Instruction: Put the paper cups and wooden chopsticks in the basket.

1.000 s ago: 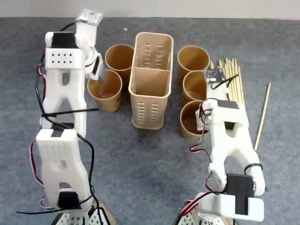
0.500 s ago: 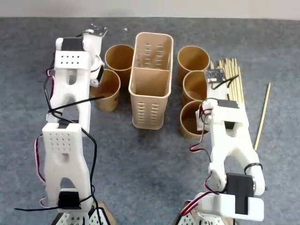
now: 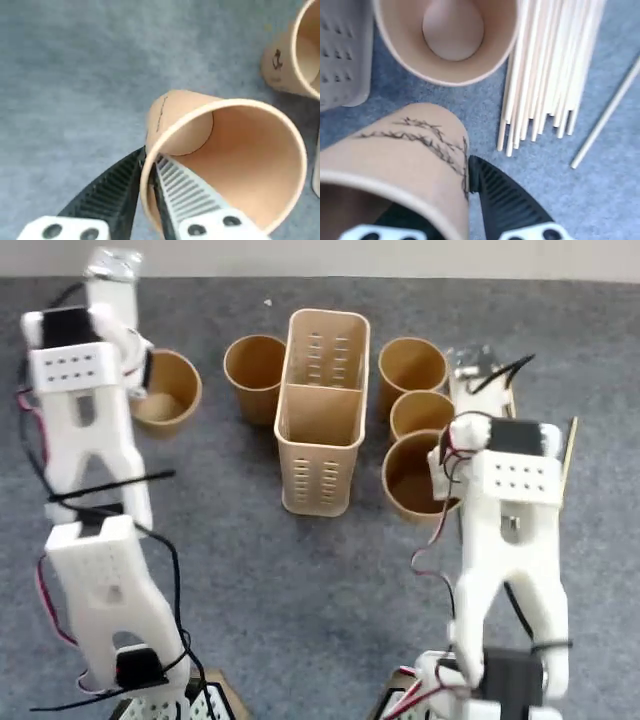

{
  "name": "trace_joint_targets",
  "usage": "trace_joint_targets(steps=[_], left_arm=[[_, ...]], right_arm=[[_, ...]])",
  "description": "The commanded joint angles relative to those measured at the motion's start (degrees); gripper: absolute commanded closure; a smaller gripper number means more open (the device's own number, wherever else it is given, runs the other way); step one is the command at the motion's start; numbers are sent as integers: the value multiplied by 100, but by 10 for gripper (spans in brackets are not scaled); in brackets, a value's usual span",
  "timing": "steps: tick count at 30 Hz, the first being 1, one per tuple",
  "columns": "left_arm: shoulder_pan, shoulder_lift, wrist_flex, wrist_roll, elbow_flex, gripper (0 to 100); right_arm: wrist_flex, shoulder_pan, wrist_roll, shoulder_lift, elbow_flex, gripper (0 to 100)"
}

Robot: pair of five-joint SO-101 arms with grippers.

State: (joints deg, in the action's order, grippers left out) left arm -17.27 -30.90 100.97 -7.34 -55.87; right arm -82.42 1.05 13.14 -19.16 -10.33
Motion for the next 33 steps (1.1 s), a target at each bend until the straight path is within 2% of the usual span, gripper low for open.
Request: trace_joint_targets(steps=[1, 5, 8, 11, 14, 21, 28, 30, 33], left_arm=[[-92, 1437, 26, -35, -75, 995], [699, 2466, 26, -35, -312, 995], [1763, 2879, 18, -35, -488, 995], [2598, 2800, -325, -26, -523, 995], [2967, 2378, -721, 9, -523, 995], [3099, 1200, -1310, 264, -558, 995], [3222, 593, -1363, 334, -558, 990], [3204, 479, -1442, 334, -558, 952], [3187, 426, -1459, 316, -558, 841]], right_arm=[[-303, -4, -53, -831, 927, 995], [-268, 4, -281, -1385, 1613, 995], [-242, 4, -571, -1640, 1877, 995], [92, 4, -624, -1886, 1851, 995], [259, 13, -580, -1974, 1604, 995], [1200, 488, -580, -2035, 567, 995], [1613, 426, -580, -2026, 66, 995], [1596, 312, -580, -2018, 66, 995], [1596, 119, -580, -2000, 66, 995]])
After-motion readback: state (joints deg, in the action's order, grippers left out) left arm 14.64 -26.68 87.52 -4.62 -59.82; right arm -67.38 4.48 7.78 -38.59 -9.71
